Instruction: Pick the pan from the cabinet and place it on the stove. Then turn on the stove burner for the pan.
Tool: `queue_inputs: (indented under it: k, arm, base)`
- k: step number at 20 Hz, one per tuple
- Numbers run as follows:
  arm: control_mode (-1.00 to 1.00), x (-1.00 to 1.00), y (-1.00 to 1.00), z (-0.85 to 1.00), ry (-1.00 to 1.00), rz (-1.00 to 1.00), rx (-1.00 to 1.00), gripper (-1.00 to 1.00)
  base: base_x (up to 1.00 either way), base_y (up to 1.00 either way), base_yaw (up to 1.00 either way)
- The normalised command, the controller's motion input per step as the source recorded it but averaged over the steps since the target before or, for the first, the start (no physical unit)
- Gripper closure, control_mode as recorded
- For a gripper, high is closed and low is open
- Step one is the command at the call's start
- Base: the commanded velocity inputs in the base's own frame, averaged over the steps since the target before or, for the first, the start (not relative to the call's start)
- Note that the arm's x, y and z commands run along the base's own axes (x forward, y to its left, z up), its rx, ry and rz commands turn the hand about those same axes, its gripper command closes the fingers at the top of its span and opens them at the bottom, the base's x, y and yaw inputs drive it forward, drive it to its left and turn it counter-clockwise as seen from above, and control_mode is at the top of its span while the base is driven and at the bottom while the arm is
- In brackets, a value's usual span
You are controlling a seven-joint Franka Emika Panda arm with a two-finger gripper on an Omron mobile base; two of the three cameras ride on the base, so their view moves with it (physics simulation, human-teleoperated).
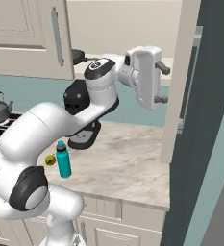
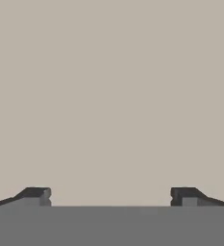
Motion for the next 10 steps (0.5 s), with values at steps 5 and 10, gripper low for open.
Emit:
queue_inputs:
  k: [5,10]
  arm:
    - [-1.00,-0.45,0.88,-0.11,-0.20,0.09,0.01,-1.00]
    - [-1.00,-0.32,1.00,0.00,-0.21,0.08,0.03,-1.00]
  base:
    - [0.00,0.00,0.00]
    - [0.00,0.00,0.00]
